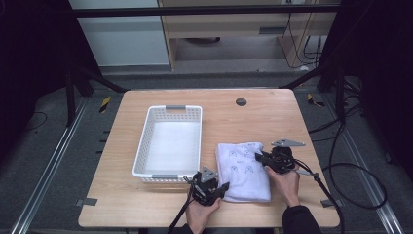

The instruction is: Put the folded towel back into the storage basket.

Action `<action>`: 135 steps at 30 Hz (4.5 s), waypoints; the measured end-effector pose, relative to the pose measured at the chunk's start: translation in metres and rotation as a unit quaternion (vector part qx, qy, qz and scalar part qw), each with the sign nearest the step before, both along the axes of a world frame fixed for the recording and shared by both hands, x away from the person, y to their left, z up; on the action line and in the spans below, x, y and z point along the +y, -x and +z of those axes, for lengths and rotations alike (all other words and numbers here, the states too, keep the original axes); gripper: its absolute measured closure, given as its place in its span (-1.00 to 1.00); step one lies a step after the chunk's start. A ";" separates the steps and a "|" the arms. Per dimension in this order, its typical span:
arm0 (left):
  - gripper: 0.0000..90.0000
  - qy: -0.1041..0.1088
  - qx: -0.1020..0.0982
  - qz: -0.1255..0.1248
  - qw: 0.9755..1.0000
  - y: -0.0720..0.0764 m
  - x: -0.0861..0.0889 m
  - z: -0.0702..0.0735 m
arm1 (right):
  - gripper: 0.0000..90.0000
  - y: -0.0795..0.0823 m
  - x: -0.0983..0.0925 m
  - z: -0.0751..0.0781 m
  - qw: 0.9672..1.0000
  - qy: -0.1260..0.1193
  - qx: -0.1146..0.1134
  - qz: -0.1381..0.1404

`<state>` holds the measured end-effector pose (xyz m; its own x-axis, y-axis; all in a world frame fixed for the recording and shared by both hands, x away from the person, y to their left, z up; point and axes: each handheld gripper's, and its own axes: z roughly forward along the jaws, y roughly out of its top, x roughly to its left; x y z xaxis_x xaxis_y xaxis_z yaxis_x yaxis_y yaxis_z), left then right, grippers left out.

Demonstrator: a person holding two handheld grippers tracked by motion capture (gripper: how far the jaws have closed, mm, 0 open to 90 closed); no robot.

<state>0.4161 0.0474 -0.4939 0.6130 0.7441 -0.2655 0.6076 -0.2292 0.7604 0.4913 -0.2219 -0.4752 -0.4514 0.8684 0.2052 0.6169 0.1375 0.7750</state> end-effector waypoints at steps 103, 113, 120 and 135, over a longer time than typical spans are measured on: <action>0.62 -0.035 -0.153 0.031 0.987 -0.010 0.103 0.140 | 0.65 -0.010 0.100 0.138 0.984 -0.004 -0.176 0.038; 0.61 -0.028 -0.155 0.041 0.987 -0.012 0.122 0.142 | 0.65 -0.018 0.117 0.141 0.984 -0.017 -0.174 0.045; 0.62 -0.031 -0.152 0.051 0.987 -0.013 0.135 0.140 | 0.65 -0.023 0.131 0.140 0.983 -0.014 -0.175 0.056; 0.62 -0.029 -0.155 0.076 0.984 -0.017 0.167 0.139 | 0.65 -0.034 0.169 0.142 0.981 0.000 -0.179 0.070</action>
